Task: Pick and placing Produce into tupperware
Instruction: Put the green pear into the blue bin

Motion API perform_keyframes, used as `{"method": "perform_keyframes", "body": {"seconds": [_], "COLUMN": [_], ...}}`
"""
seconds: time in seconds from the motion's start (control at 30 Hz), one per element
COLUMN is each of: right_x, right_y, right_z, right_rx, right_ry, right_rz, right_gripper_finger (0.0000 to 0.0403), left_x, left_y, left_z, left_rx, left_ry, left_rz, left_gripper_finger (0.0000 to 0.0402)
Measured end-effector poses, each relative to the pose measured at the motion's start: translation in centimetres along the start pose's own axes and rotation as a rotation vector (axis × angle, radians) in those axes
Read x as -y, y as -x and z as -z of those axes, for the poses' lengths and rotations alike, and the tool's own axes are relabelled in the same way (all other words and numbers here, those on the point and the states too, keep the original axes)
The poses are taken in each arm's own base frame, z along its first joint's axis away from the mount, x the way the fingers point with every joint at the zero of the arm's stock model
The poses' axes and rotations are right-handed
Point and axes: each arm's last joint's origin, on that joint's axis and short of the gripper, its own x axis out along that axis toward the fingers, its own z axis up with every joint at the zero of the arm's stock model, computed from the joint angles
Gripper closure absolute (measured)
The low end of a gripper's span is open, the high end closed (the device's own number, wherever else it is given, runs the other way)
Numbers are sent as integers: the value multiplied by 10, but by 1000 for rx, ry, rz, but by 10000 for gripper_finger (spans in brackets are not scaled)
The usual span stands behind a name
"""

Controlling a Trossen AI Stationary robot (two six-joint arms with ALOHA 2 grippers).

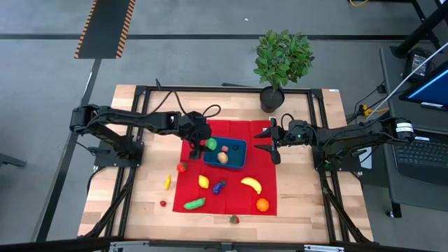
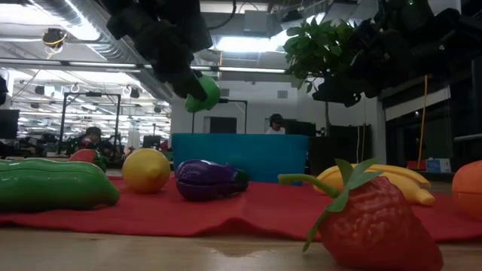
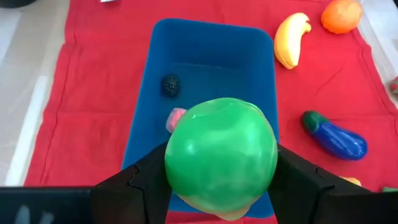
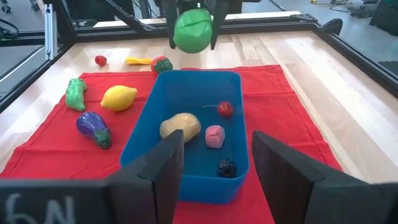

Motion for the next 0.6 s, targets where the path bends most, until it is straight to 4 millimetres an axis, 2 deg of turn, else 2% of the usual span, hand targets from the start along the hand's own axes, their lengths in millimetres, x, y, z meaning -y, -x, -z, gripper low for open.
{"method": "perform_keyframes", "body": {"seconds": [0.6], "right_x": [0], "right_y": [0], "right_z": [0], "right_rx": [0], "right_ry": [0], "right_rz": [0], "right_gripper_finger": [212], "left_x": [1], "left_y": [-8], "left_z": [-2], "left_rx": [23], "left_ry": [1], "left_rz": [4], "left_gripper_finger": [197]}}
